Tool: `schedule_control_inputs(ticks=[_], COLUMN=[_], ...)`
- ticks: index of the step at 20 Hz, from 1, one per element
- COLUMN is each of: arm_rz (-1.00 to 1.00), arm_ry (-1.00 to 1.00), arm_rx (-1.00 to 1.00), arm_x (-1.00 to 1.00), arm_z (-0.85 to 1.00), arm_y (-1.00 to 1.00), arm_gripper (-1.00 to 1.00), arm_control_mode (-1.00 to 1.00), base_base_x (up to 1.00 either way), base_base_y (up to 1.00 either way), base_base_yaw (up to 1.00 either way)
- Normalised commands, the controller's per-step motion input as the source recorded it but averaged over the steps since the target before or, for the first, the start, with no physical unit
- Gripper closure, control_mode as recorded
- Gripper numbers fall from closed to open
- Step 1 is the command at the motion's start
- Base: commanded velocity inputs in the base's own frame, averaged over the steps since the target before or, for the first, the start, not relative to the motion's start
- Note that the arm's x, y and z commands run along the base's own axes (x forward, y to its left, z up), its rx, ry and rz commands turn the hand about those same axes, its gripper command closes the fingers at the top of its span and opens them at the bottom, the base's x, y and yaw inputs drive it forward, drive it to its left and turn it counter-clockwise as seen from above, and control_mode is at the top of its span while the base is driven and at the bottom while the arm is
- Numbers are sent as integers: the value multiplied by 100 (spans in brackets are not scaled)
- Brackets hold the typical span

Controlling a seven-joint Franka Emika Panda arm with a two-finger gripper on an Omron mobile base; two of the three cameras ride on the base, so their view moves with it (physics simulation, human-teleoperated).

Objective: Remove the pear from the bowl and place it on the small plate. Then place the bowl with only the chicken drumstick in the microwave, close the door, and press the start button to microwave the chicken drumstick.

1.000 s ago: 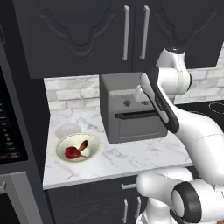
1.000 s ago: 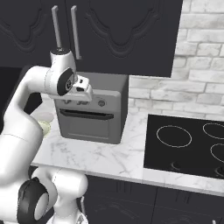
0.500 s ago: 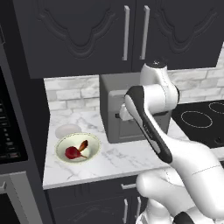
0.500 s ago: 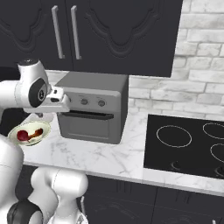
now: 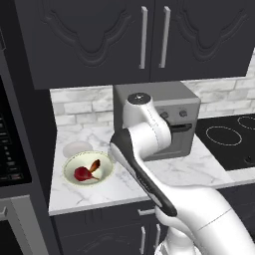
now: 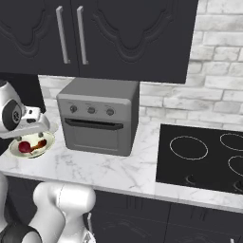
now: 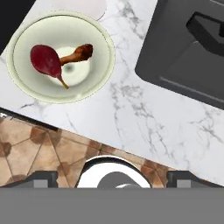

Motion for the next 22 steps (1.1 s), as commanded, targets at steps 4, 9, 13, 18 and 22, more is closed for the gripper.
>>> schedule_control_inputs(ticks=[4,9,13,18,22], arm_rz=[14,17,19,19,18], arm_ry=[7,9,8,5,1], arm_rx=[-7,-3,-2,-1,0], arm_x=[1,13,18,17,12], arm_z=[-19,-23,-29,-32,-51], arm_y=[68,51,47,39,25], arm_gripper=[-100,-100,-100,-100,-100], arm_control_mode=[-100,-100,-100,-100,-100], base_base_x=[0,0,0,0,0], base_base_y=[0,0,0,0,0], base_base_yaw=[0,0,0,0,0])
